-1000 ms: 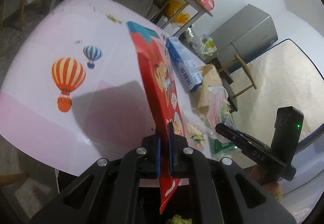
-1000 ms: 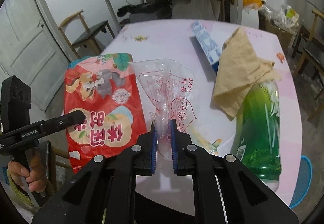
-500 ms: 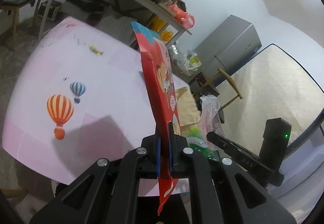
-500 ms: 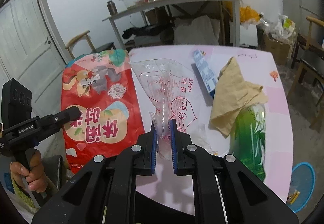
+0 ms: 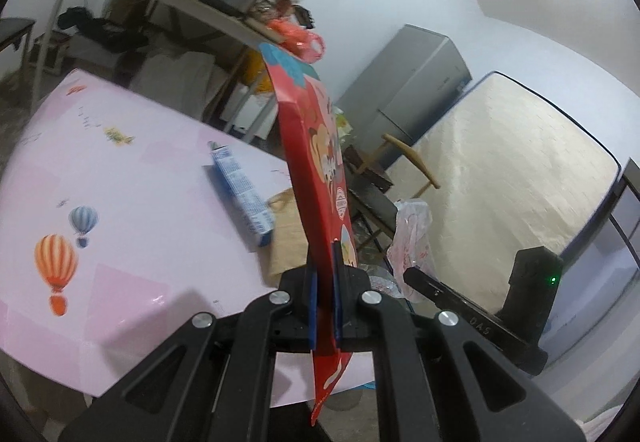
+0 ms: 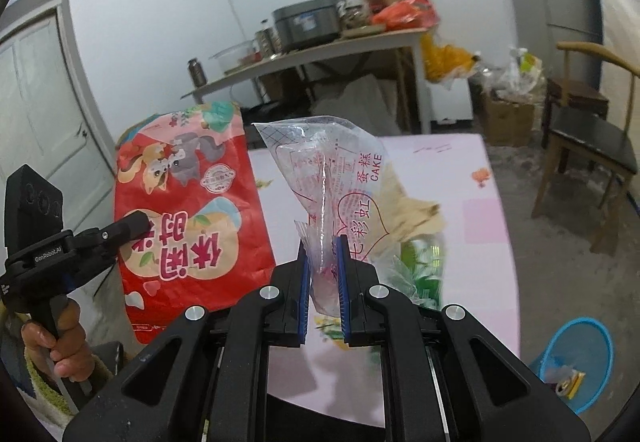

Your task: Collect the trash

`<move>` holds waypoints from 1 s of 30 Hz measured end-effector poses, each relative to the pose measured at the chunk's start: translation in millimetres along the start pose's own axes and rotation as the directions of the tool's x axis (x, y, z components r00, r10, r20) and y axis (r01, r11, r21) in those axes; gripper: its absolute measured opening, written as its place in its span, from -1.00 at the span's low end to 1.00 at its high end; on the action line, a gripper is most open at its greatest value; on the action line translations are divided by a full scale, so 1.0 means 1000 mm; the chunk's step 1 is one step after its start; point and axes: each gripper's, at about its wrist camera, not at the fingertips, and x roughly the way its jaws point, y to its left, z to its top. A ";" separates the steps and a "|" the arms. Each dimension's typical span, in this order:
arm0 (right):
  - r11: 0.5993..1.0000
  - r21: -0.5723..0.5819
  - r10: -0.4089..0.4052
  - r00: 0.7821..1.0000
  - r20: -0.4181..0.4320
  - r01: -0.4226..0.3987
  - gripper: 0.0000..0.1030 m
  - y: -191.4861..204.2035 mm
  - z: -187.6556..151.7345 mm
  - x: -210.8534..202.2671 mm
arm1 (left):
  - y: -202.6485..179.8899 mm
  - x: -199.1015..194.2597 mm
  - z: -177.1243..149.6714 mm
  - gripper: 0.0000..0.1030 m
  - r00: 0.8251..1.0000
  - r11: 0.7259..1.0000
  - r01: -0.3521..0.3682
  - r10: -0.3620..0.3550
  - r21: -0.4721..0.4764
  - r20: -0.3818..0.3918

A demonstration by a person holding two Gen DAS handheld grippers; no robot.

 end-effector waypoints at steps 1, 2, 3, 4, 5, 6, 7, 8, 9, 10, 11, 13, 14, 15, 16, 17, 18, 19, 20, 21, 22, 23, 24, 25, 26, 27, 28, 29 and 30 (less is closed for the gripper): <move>1.000 0.011 -0.015 1.000 0.013 0.015 -0.79 -0.006 0.000 -0.006 | -0.008 0.005 0.002 -0.90 1.000 1.000 0.016 -0.016 0.013 -0.007; 1.000 0.019 -0.023 1.000 0.020 0.023 -0.79 -0.011 0.001 -0.010 | -0.013 0.008 0.003 -0.90 1.000 0.999 0.027 -0.027 0.020 -0.013; 0.999 0.034 -0.041 0.999 0.034 0.040 -0.79 -0.019 0.000 -0.016 | -0.019 0.012 0.004 -0.90 0.999 0.999 0.041 -0.040 0.029 -0.021; 0.997 0.047 -0.059 0.997 0.045 0.057 -0.79 -0.025 0.000 -0.022 | -0.027 0.019 0.006 -0.90 0.998 0.997 0.060 -0.059 0.040 -0.034; 0.996 0.060 -0.076 0.996 0.056 0.073 -0.79 -0.031 -0.001 -0.028 | -0.035 0.026 0.007 -0.90 0.996 0.995 0.082 -0.079 0.052 -0.050; 0.994 0.072 -0.092 0.994 0.065 0.087 -0.79 -0.037 -0.002 -0.034 | -0.044 0.034 0.008 -0.90 0.993 0.993 0.102 -0.098 0.064 -0.069; 0.989 0.093 -0.121 0.989 0.081 0.113 -0.79 -0.046 -0.003 -0.043 | -0.052 0.041 0.008 -0.90 0.990 0.990 0.119 -0.113 0.074 -0.088; 0.984 0.113 -0.149 0.985 0.092 0.138 -0.79 -0.054 -0.006 -0.051 | -0.060 0.049 0.008 -0.90 0.986 0.987 0.138 -0.129 0.084 -0.108; 0.978 0.132 -0.176 0.979 0.101 0.163 -0.79 -0.062 -0.009 -0.060 | -0.073 0.062 0.007 -0.90 0.979 0.981 0.165 -0.151 0.097 -0.139; 0.968 0.160 -0.214 0.971 0.109 0.195 -0.79 -0.074 -0.013 -0.070 | -0.083 0.073 0.005 -0.90 0.972 0.976 0.188 -0.169 0.109 -0.166; 0.955 0.190 -0.252 0.961 0.113 0.228 -0.79 -0.086 -0.017 -0.080 | -0.094 0.084 0.002 -0.90 0.965 0.971 0.206 -0.181 0.122 -0.191; 0.925 0.246 -0.325 0.939 0.112 0.290 -0.79 -0.109 -0.029 -0.098 | -0.119 0.107 -0.005 -0.90 0.948 0.959 0.239 -0.197 0.153 -0.250; 0.907 0.274 -0.358 0.928 0.106 0.319 -0.79 -0.121 -0.035 -0.106 | -0.134 0.121 -0.011 -0.90 0.938 0.950 0.257 -0.201 0.176 -0.283; 0.889 0.303 -0.388 0.917 0.098 0.344 -0.79 -0.132 -0.042 -0.114 | -0.149 0.134 -0.017 -0.90 0.930 0.943 0.264 -0.193 0.204 -0.312; 0.864 0.340 -0.421 0.903 0.085 0.371 -0.79 -0.146 -0.052 -0.124 | -0.160 0.143 -0.023 -0.90 0.925 0.936 0.270 -0.187 0.227 -0.332; 0.837 0.377 -0.451 0.890 0.068 0.396 -0.79 -0.160 -0.063 -0.133 | -0.175 0.156 -0.028 -0.90 0.917 0.926 0.279 -0.178 0.254 -0.356; 0.820 0.398 -0.469 0.882 0.056 0.411 -0.79 -0.168 -0.070 -0.138 | -0.193 0.171 -0.039 -0.90 0.906 0.913 0.290 -0.165 0.287 -0.389; 0.792 0.433 -0.492 0.870 0.034 0.431 -0.79 -0.182 -0.081 -0.145 | -0.203 0.180 -0.048 -0.90 0.900 0.905 0.294 -0.154 0.307 -0.409; 0.764 0.470 -0.505 0.863 0.011 0.442 -0.79 -0.197 -0.094 -0.150 | -0.214 0.194 -0.058 -0.90 0.889 0.898 0.298 -0.138 0.324 -0.437; 0.740 0.507 -0.507 0.862 -0.012 0.443 -0.79 -0.211 -0.107 -0.153 | -0.228 0.213 -0.072 -0.90 0.871 0.890 0.306 -0.118 0.338 -0.477; 0.723 0.532 -0.506 0.862 -0.028 0.442 -0.79 -0.219 -0.117 -0.154 | -0.235 0.227 -0.081 -0.90 0.858 0.886 0.307 -0.099 0.347 -0.504; 0.696 0.567 -0.503 0.863 -0.053 0.441 -0.79 -0.233 -0.132 -0.153 | -0.244 0.241 -0.090 -0.90 0.846 0.881 0.306 -0.079 0.360 -0.527; 0.671 0.598 -0.496 0.865 -0.078 0.438 -0.79 -0.246 -0.145 -0.151 | -0.257 0.259 -0.103 -0.90 0.832 0.872 0.305 -0.048 0.383 -0.553; 0.652 0.623 -0.486 0.869 -0.095 0.433 -0.79 -0.256 -0.156 -0.149 | -0.264 0.273 -0.113 -0.90 0.820 0.866 0.302 -0.024 0.398 -0.571; 0.632 0.649 -0.470 0.876 -0.112 0.423 -0.79 -0.267 -0.166 -0.146 | -0.270 0.288 -0.124 -0.90 0.807 0.861 0.298 0.003 0.413 -0.590; 0.606 0.684 -0.443 0.887 -0.135 0.407 -0.79 -0.282 -0.181 -0.140 | -0.274 0.302 -0.135 -0.90 0.795 0.855 0.293 0.030 0.428 -0.606; 0.587 0.705 -0.425 0.893 -0.149 0.397 -0.79 -0.293 -0.190 -0.135 | -0.281 0.320 -0.148 -0.89 0.779 0.848 0.286 0.064 0.445 -0.624; 0.569 0.726 -0.406 0.899 -0.161 0.387 -0.79 -0.302 -0.198 -0.130 | -0.287 0.336 -0.162 -0.89 0.768 0.840 0.282 0.093 0.464 -0.634; 0.549 0.748 -0.382 0.908 -0.172 0.373 -0.79 -0.313 -0.208 -0.124 | -0.293 0.355 -0.177 -0.89 0.756 0.824 0.272 0.136 0.497 -0.640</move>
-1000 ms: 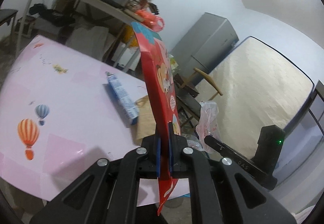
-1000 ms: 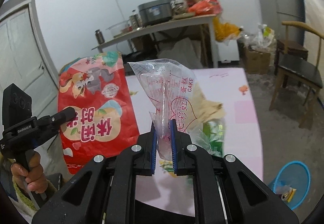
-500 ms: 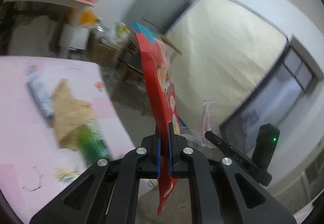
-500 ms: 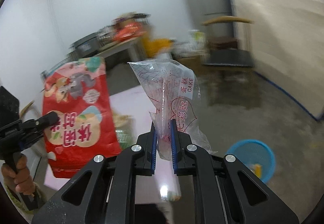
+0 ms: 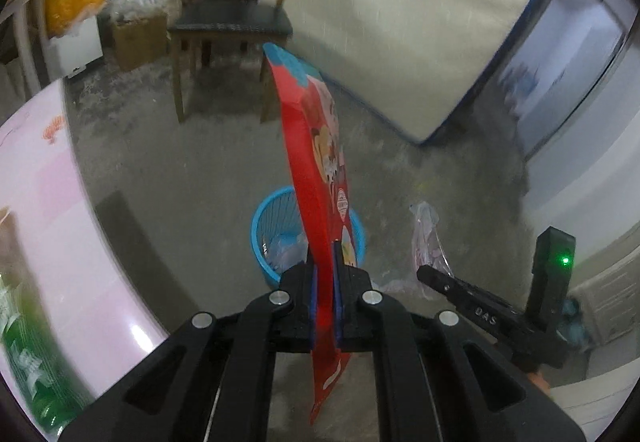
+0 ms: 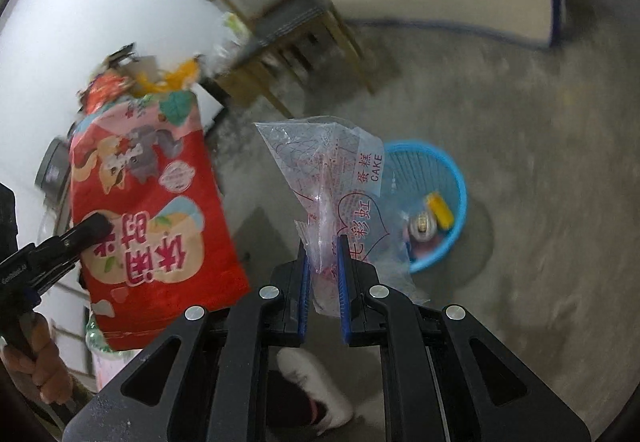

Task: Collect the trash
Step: 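Open both tools over the wastebasket, dropping both bags inside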

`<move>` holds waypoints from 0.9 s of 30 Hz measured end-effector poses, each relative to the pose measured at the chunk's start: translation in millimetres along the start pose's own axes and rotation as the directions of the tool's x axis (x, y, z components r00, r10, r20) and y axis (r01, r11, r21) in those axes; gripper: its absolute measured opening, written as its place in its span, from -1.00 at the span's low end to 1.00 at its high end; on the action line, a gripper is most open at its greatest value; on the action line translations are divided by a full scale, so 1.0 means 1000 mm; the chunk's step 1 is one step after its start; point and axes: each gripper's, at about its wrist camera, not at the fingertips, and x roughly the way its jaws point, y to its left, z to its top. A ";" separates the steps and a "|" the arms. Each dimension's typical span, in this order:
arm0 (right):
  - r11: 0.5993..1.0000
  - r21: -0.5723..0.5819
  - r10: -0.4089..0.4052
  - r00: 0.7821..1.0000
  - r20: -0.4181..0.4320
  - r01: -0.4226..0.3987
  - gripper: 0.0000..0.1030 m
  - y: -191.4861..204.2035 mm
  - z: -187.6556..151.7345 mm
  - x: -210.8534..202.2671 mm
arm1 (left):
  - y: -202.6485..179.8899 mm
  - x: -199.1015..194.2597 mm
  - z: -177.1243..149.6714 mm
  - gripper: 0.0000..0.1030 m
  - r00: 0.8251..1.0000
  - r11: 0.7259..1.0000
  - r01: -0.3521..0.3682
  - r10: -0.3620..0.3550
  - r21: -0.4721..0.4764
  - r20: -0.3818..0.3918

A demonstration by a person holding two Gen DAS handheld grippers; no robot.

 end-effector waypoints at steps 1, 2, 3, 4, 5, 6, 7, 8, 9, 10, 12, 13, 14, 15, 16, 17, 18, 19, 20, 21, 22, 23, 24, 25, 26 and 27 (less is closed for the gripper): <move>0.999 0.045 0.013 0.999 -0.033 -0.011 -0.79 -0.015 0.001 0.016 | -0.006 0.014 0.004 -0.89 1.000 1.000 -0.018 0.018 0.013 -0.021; 0.998 0.069 0.015 0.999 -0.049 -0.011 -0.78 -0.025 0.005 0.022 | -0.011 0.035 0.008 -0.89 0.998 0.999 -0.039 0.041 0.034 -0.049; 0.995 0.098 0.021 0.997 -0.074 -0.014 -0.78 -0.036 0.007 0.036 | -0.012 0.049 0.010 -0.89 0.996 0.997 -0.055 0.058 0.050 -0.069; 0.993 0.117 0.024 0.996 -0.088 -0.014 -0.78 -0.044 0.013 0.045 | -0.016 0.072 0.015 -0.89 0.990 0.993 -0.085 0.093 0.077 -0.102; 0.991 0.135 0.025 0.995 -0.101 -0.011 -0.78 -0.053 0.016 0.054 | -0.019 0.085 0.017 -0.89 0.987 0.991 -0.102 0.112 0.092 -0.116; 0.989 0.148 0.024 0.993 -0.113 -0.007 -0.78 -0.059 0.020 0.062 | -0.019 0.098 0.017 -0.89 0.982 0.986 -0.123 0.137 0.111 -0.129; 0.987 0.163 0.021 0.992 -0.125 0.000 -0.78 -0.067 0.027 0.073 | -0.021 0.115 0.021 -0.88 0.975 0.977 -0.154 0.174 0.146 -0.137; 0.985 0.170 0.015 0.991 -0.133 0.008 -0.78 -0.072 0.030 0.080 | -0.023 0.128 0.024 -0.88 0.968 0.967 -0.182 0.208 0.179 -0.140; 0.985 0.174 0.009 0.991 -0.137 0.015 -0.78 -0.078 0.030 0.085 | -0.023 0.142 0.027 -0.88 0.961 0.957 -0.205 0.236 0.205 -0.145; 0.984 0.179 0.005 0.990 -0.137 0.020 -0.78 -0.081 0.033 0.089 | -0.023 0.152 0.029 -0.88 0.956 0.952 -0.217 0.252 0.216 -0.151; 0.982 0.190 0.009 0.990 -0.139 0.018 -0.76 -0.087 0.044 0.098 | -0.021 0.171 0.036 -0.82 0.951 0.948 -0.229 0.266 0.221 -0.158; 0.981 0.193 0.011 0.991 -0.136 0.016 -0.74 -0.086 0.050 0.105 | -0.022 0.179 0.039 -0.80 0.953 0.949 -0.223 0.260 0.223 -0.153; 0.981 0.194 0.013 0.991 -0.133 0.013 -0.66 -0.087 0.051 0.107 | -0.024 0.185 0.041 -0.76 0.956 0.949 -0.216 0.253 0.229 -0.150; 0.980 0.199 0.010 0.991 -0.131 0.017 -0.61 -0.090 0.057 0.118 | -0.026 0.188 0.042 -0.58 0.956 0.948 -0.214 0.253 0.234 -0.150; 0.978 0.205 0.001 0.991 -0.136 0.027 -0.49 -0.093 0.057 0.123 | -0.024 0.194 0.044 -0.28 0.954 0.948 -0.219 0.258 0.232 -0.153; 0.976 0.213 0.000 0.989 -0.148 0.032 -0.18 -0.098 0.058 0.135 | -0.023 0.198 0.045 -0.15 0.952 0.950 -0.222 0.260 0.221 -0.159; 0.974 0.225 0.000 0.988 -0.157 0.035 -0.05 -0.103 0.058 0.146 | -0.018 0.199 0.045 -0.07 0.955 0.957 -0.213 0.246 0.195 -0.164; 0.971 0.233 -0.010 0.986 -0.164 0.049 -0.05 -0.106 0.057 0.151 | -0.018 0.196 0.045 -0.07 0.958 0.963 -0.205 0.234 0.173 -0.165; 0.968 0.240 -0.026 0.984 -0.174 0.068 -0.05 -0.110 0.055 0.157 | -0.016 0.194 0.045 -0.07 0.961 0.968 -0.196 0.221 0.154 -0.167; 0.965 0.249 -0.037 0.983 -0.182 0.083 -0.05 -0.113 0.054 0.161 | -0.015 0.191 0.044 -0.07 0.963 0.972 -0.188 0.211 0.143 -0.168; 0.961 0.261 -0.043 0.981 -0.188 0.092 -0.05 -0.117 0.051 0.164 | -0.015 0.188 0.043 -0.07 0.964 0.973 -0.187 0.209 0.139 -0.165; 0.958 0.271 -0.044 0.981 -0.189 0.096 -0.05 -0.120 0.048 0.165 | -0.015 0.184 0.042 -0.07 0.964 0.972 -0.190 0.212 0.141 -0.159; 0.956 0.276 -0.043 0.982 -0.185 0.094 -0.05 -0.122 0.046 0.164 | -0.016 0.180 0.042 -0.07 0.965 0.971 -0.192 0.213 0.143 -0.151; 0.957 0.276 -0.042 0.983 -0.180 0.092 -0.03 -0.122 0.045 0.162 | -0.016 0.174 0.042 -0.06 0.967 0.971 -0.190 0.211 0.145 -0.143; 0.958 0.271 -0.045 0.984 -0.173 0.092 0.00 -0.122 0.043 0.159 | -0.016 0.170 0.042 -0.06 0.968 0.971 -0.191 0.211 0.145 -0.138; 0.959 0.267 -0.051 0.984 -0.170 0.095 0.02 -0.122 0.044 0.159 | -0.017 0.166 0.043 -0.06 0.969 0.971 -0.193 0.212 0.143 -0.130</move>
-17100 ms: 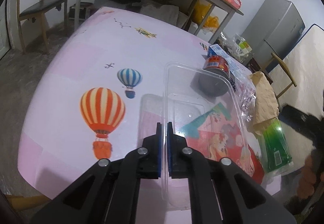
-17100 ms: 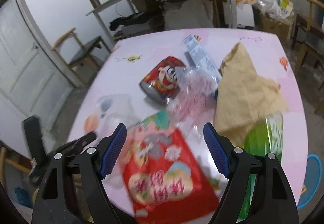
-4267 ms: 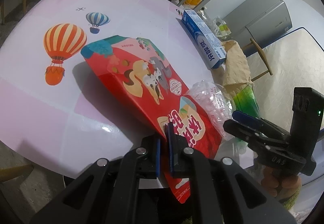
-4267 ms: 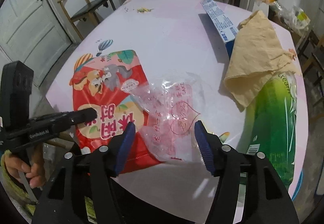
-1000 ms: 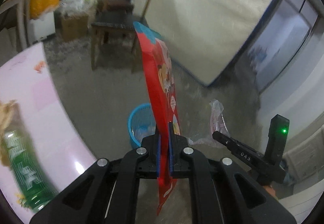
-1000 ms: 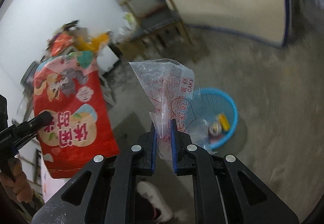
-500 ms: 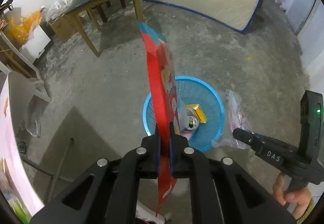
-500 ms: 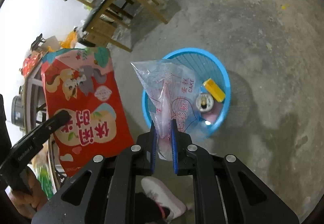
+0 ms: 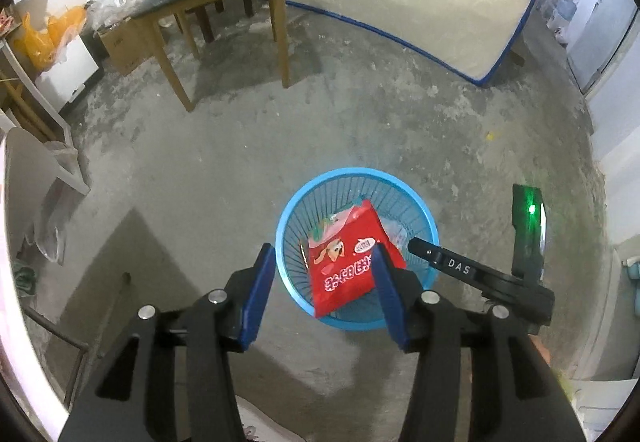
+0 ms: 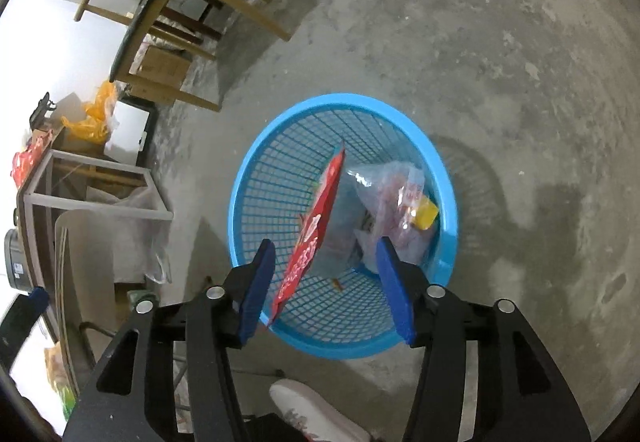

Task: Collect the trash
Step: 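Open both tools over the wastebasket, dropping both bags inside, then move both tools back over the table toward the beige cloth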

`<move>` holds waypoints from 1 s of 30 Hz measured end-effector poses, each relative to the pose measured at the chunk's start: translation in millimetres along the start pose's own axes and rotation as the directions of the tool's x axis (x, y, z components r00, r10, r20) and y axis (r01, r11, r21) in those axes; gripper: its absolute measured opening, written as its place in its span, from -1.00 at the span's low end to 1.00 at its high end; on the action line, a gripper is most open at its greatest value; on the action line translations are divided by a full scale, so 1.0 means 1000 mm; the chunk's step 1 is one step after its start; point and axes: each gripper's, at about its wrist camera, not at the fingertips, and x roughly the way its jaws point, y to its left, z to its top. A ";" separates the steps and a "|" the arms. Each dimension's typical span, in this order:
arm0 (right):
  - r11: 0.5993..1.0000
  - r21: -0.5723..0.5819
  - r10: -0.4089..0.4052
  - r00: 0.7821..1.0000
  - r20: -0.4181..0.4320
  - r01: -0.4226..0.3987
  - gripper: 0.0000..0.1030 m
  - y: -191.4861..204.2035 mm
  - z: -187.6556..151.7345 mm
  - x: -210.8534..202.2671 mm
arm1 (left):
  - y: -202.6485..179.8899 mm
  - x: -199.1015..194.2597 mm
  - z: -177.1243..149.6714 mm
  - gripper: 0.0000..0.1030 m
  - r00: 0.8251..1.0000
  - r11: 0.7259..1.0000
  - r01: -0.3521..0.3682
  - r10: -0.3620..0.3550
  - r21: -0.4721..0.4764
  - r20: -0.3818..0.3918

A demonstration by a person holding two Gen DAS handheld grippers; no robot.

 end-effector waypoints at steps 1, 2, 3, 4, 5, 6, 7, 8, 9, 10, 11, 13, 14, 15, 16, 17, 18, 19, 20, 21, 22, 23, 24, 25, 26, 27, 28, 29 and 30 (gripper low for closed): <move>1.000 -0.006 -0.005 1.000 0.008 0.005 0.02 -0.001 -0.002 -0.003 | 0.002 -0.007 0.000 -0.05 1.000 1.000 -0.001 0.001 -0.003 0.010; 1.000 -0.007 -0.006 1.000 0.012 0.006 0.03 -0.001 -0.002 -0.005 | 0.002 -0.013 0.000 -0.05 1.000 1.000 -0.003 0.003 -0.006 0.018; 1.000 -0.005 -0.003 1.000 0.018 0.003 0.04 -0.003 -0.002 -0.007 | 0.003 -0.020 -0.001 -0.03 1.000 1.000 -0.005 0.005 -0.008 0.025; 1.000 -0.001 0.003 1.000 0.025 -0.003 0.04 -0.005 -0.002 -0.009 | 0.004 -0.029 -0.001 -0.02 0.999 1.000 0.000 0.000 -0.010 0.034; 1.000 0.004 0.008 0.999 0.031 -0.008 0.04 -0.007 0.000 -0.008 | 0.005 -0.037 -0.002 0.00 0.999 1.000 0.008 -0.008 -0.012 0.044; 1.000 0.007 0.014 0.999 0.037 -0.015 0.05 -0.009 0.000 -0.010 | 0.005 -0.045 -0.002 0.02 0.998 1.000 0.014 -0.014 -0.012 0.056; 1.000 0.010 0.023 0.999 0.045 -0.024 0.05 -0.011 0.000 -0.013 | 0.006 -0.058 -0.004 0.05 0.997 1.000 0.020 -0.019 -0.010 0.076; 0.999 0.015 0.034 0.998 0.053 -0.035 0.06 -0.012 0.000 -0.016 | 0.007 -0.072 -0.006 0.07 0.995 1.000 0.030 -0.030 -0.005 0.097; 0.999 0.016 0.039 0.998 0.057 -0.040 0.06 -0.013 -0.001 -0.018 | 0.007 -0.080 -0.009 0.11 0.993 0.999 0.037 -0.037 -0.003 0.109; 0.999 0.016 0.048 0.997 0.064 -0.049 0.06 -0.013 -0.002 -0.023 | 0.010 -0.095 -0.013 0.16 0.990 0.999 0.047 -0.046 -0.002 0.133; 0.998 0.013 0.056 0.996 0.069 -0.057 0.08 -0.012 -0.004 -0.028 | 0.012 -0.106 -0.017 0.19 0.987 0.998 0.056 -0.055 0.000 0.151; 0.997 0.005 0.077 0.994 0.079 -0.078 0.15 -0.011 -0.009 -0.037 | 0.018 -0.132 -0.031 0.29 0.980 0.997 0.072 -0.070 -0.003 0.188; 0.996 -0.004 0.094 0.992 0.088 -0.094 0.22 -0.009 -0.013 -0.045 | 0.021 -0.144 -0.039 0.32 0.976 0.997 0.082 -0.079 -0.005 0.205; 0.995 -0.012 0.104 0.990 0.095 -0.104 0.29 -0.008 -0.016 -0.050 | 0.027 -0.158 -0.051 0.37 0.971 0.996 0.086 -0.081 -0.012 0.225; 0.993 -0.024 0.116 0.988 0.105 -0.115 0.32 -0.006 -0.020 -0.058 | 0.031 -0.167 -0.059 0.42 0.969 0.996 0.087 -0.080 -0.018 0.234; 0.991 -0.036 0.130 0.985 0.112 -0.127 0.35 -0.003 -0.024 -0.064 | 0.036 -0.177 -0.069 0.43 0.965 0.995 0.093 -0.085 -0.023 0.247; 0.988 -0.057 0.151 0.982 0.116 -0.146 0.36 0.001 -0.030 -0.073 | 0.043 -0.190 -0.083 0.46 0.961 0.995 0.097 -0.086 -0.031 0.262; 0.985 -0.071 0.163 0.980 0.115 -0.155 0.37 0.005 -0.035 -0.079 | 0.048 -0.197 -0.092 0.48 0.959 0.994 0.100 -0.086 -0.037 0.270; 0.982 -0.091 0.174 0.978 0.112 -0.165 0.37 0.011 -0.039 -0.085 | 0.057 -0.209 -0.106 0.49 0.955 0.993 0.108 -0.090 -0.045 0.283; 0.980 -0.106 0.181 0.977 0.108 -0.170 0.38 0.016 -0.043 -0.089 | 0.063 -0.217 -0.116 0.51 0.952 0.992 0.110 -0.089 -0.056 0.293; 0.976 -0.132 0.189 0.977 0.101 -0.175 0.38 0.025 -0.047 -0.095 | 0.073 -0.228 -0.130 0.54 0.947 0.990 0.116 -0.088 -0.074 0.309; 0.971 -0.157 0.194 0.976 0.095 -0.178 0.38 0.034 -0.050 -0.101 | 0.081 -0.237 -0.142 0.54 0.943 0.989 0.119 -0.083 -0.091 0.322; 0.967 -0.180 0.199 0.976 0.090 -0.181 0.39 0.043 -0.053 -0.106 | 0.090 -0.246 -0.153 0.56 0.939 0.986 0.120 -0.075 -0.112 0.336; 0.958 -0.215 0.212 0.974 0.081 -0.190 0.40 0.057 -0.058 -0.112 | 0.102 -0.256 -0.168 0.58 0.933 0.982 0.128 -0.071 -0.142 0.353; 0.950 -0.238 0.226 0.971 0.075 -0.202 0.42 0.068 -0.060 -0.116 | 0.115 -0.265 -0.182 0.58 0.928 0.976 0.133 -0.061 -0.173 0.367; 0.940 -0.265 0.242 0.968 0.070 -0.216 0.44 0.081 -0.064 -0.121 | 0.124 -0.271 -0.192 0.59 0.926 0.972 0.128 -0.045 -0.198 0.375; 0.932 -0.284 0.252 0.966 0.065 -0.224 0.45 0.091 -0.066 -0.123 | 0.139 -0.280 -0.209 0.59 0.921 0.964 0.112 -0.010 -0.241 0.389; 0.922 -0.307 0.264 0.963 0.055 -0.236 0.46 0.103 -0.069 -0.125 | 0.145 -0.285 -0.218 0.59 0.918 0.959 0.103 0.010 -0.263 0.397; 0.909 -0.332 0.280 0.959 0.042 -0.251 0.47 0.116 -0.073 -0.126 | 0.158 -0.293 -0.233 0.59 0.911 0.949 0.092 0.042 -0.301 0.411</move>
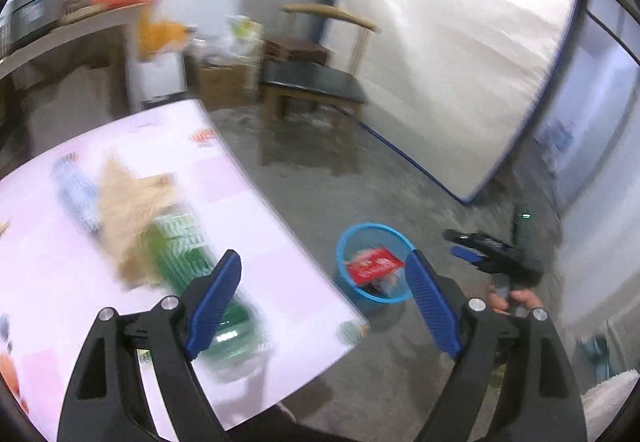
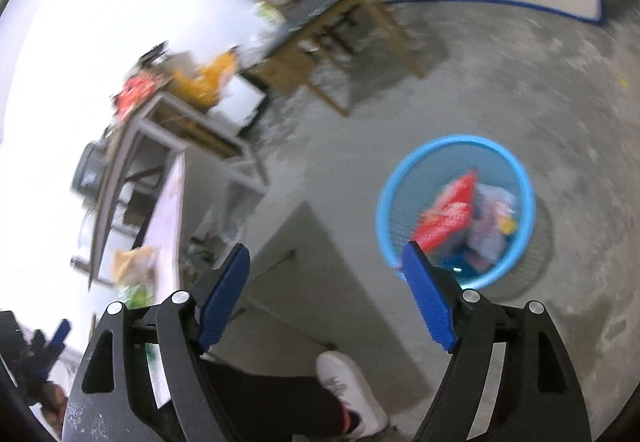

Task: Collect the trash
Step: 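Move both tools back over the table toward the beige cloth, then grasp the beige cloth with the left tool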

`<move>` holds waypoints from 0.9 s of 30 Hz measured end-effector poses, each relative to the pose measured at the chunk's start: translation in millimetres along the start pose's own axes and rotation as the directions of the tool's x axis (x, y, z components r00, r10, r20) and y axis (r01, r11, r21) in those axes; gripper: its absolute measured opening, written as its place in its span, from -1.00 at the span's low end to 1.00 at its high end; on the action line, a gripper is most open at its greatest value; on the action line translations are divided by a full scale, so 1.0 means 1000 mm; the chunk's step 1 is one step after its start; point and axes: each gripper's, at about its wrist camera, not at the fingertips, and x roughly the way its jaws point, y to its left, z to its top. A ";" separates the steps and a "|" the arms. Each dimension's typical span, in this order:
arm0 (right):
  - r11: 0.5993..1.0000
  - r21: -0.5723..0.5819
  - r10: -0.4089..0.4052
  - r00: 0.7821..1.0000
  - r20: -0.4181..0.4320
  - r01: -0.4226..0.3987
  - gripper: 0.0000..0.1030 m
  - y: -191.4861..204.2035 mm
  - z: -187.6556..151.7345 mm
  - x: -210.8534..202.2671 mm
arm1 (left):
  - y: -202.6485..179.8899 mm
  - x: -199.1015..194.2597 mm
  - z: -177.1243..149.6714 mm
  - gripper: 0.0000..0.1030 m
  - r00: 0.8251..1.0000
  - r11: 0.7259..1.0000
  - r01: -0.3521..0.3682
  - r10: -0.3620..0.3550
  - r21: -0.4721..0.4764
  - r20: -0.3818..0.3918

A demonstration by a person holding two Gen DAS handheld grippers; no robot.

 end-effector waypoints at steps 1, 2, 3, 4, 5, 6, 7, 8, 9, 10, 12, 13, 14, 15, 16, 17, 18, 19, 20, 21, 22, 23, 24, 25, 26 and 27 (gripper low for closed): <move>0.999 -0.028 0.022 1.000 -0.012 -0.022 0.47 0.016 0.000 0.003 | 0.010 -0.007 -0.003 0.59 1.000 1.000 -0.014 0.014 -0.020 0.016; 0.997 -0.059 0.046 0.999 -0.026 -0.047 0.48 0.035 0.000 0.008 | 0.025 -0.018 -0.009 0.59 0.999 0.998 -0.029 0.031 -0.053 0.042; 0.994 -0.082 0.068 0.997 -0.040 -0.071 0.49 0.051 -0.001 0.012 | 0.037 -0.024 -0.013 0.59 0.997 0.996 -0.038 0.043 -0.081 0.059; 0.990 -0.103 0.088 0.995 -0.055 -0.093 0.49 0.064 -0.003 0.016 | 0.047 -0.028 -0.017 0.59 0.996 0.993 -0.045 0.053 -0.105 0.069; 0.986 -0.123 0.105 0.992 -0.070 -0.113 0.50 0.076 -0.004 0.021 | 0.060 -0.033 -0.020 0.59 0.995 0.990 -0.048 0.059 -0.136 0.080; 0.981 -0.144 0.121 0.989 -0.084 -0.132 0.51 0.090 -0.006 0.025 | 0.076 -0.035 -0.024 0.59 0.994 0.984 -0.042 0.059 -0.175 0.092; 0.972 -0.173 0.142 0.984 -0.106 -0.159 0.51 0.108 -0.010 0.030 | 0.083 -0.036 -0.026 0.59 0.994 0.980 -0.039 0.059 -0.197 0.096; 0.965 -0.192 0.155 0.980 -0.122 -0.177 0.52 0.120 -0.012 0.034 | 0.096 -0.034 -0.028 0.59 0.993 0.971 -0.031 0.057 -0.236 0.103; 0.955 -0.219 0.171 0.975 -0.145 -0.200 0.52 0.137 -0.017 0.041 | 0.108 -0.029 -0.028 0.59 0.993 0.963 -0.018 0.049 -0.267 0.111; 0.947 -0.238 0.180 0.970 -0.164 -0.216 0.52 0.150 -0.021 0.046 | 0.118 -0.023 -0.027 0.59 0.992 0.957 -0.009 0.045 -0.290 0.118; 0.934 -0.267 0.187 0.961 -0.203 -0.238 0.53 0.171 -0.028 0.058 | 0.137 -0.002 -0.021 0.59 0.992 0.937 -0.008 0.050 -0.350 0.112; 0.929 -0.275 0.188 0.957 -0.221 -0.246 0.53 0.179 -0.032 0.062 | 0.146 0.007 -0.018 0.59 0.993 0.927 -0.002 0.045 -0.375 0.105; 0.925 -0.282 0.189 0.953 -0.238 -0.254 0.53 0.186 -0.035 0.067 | 0.158 0.019 -0.014 0.59 0.994 0.909 -0.008 0.051 -0.417 0.092; 0.921 -0.289 0.190 0.949 -0.252 -0.261 0.53 0.192 -0.037 0.072 | 0.169 0.030 -0.011 0.57 0.995 0.892 -0.010 0.055 -0.453 0.086; 0.916 -0.298 0.191 0.945 -0.267 -0.270 0.53 0.199 -0.043 0.075 | 0.176 0.039 -0.008 0.56 0.995 0.882 -0.005 0.051 -0.472 0.084; 0.912 -0.304 0.191 0.942 -0.277 -0.275 0.53 0.206 -0.046 0.080 | 0.182 0.048 -0.006 0.53 0.996 0.872 -0.006 0.050 -0.489 0.076; 0.910 -0.306 0.192 0.940 -0.282 -0.278 0.53 0.210 -0.048 0.081 | 0.189 0.059 -0.003 0.47 0.997 0.859 -0.009 0.047 -0.512 0.061; 0.908 -0.308 0.195 0.937 -0.289 -0.283 0.53 0.215 -0.049 0.084 | 0.193 0.068 -0.002 0.39 0.998 0.855 -0.004 0.038 -0.519 0.054; 0.907 -0.309 0.197 0.936 -0.292 -0.288 0.53 0.217 -0.050 0.084 | 0.197 0.072 -0.002 0.33 0.998 0.853 -0.007 0.038 -0.522 0.049; 0.905 -0.309 0.198 0.934 -0.298 -0.291 0.53 0.220 -0.051 0.087 | 0.199 0.080 -0.001 0.20 0.998 0.852 -0.022 0.047 -0.524 0.035; 0.905 -0.310 0.198 0.933 -0.301 -0.292 0.53 0.222 -0.053 0.086 | 0.201 0.087 -0.001 0.02 0.999 0.848 -0.033 0.047 -0.528 0.013; 0.904 -0.311 0.199 0.932 -0.304 -0.294 0.53 0.224 -0.055 0.083 | 0.202 0.092 -0.002 -0.05 0.999 0.846 -0.030 0.040 -0.532 0.007; 0.903 -0.312 0.198 0.931 -0.305 -0.295 0.53 0.225 -0.057 0.083 | 0.203 0.095 -0.003 -0.19 0.999 0.843 -0.031 0.034 -0.537 -0.004; 0.903 -0.314 0.196 0.931 -0.307 -0.294 0.53 0.225 -0.058 0.081 | 0.203 0.096 -0.004 -0.31 0.999 0.843 -0.033 0.034 -0.537 -0.008; 0.902 -0.316 0.194 0.931 -0.309 -0.293 0.53 0.225 -0.060 0.080 | 0.203 0.096 -0.006 -0.40 1.000 0.844 -0.029 0.031 -0.535 -0.005; 0.902 -0.317 0.192 0.931 -0.310 -0.292 0.53 0.227 -0.061 0.079 | 0.202 0.096 -0.007 -0.62 1.000 0.849 -0.030 0.028 -0.527 -0.012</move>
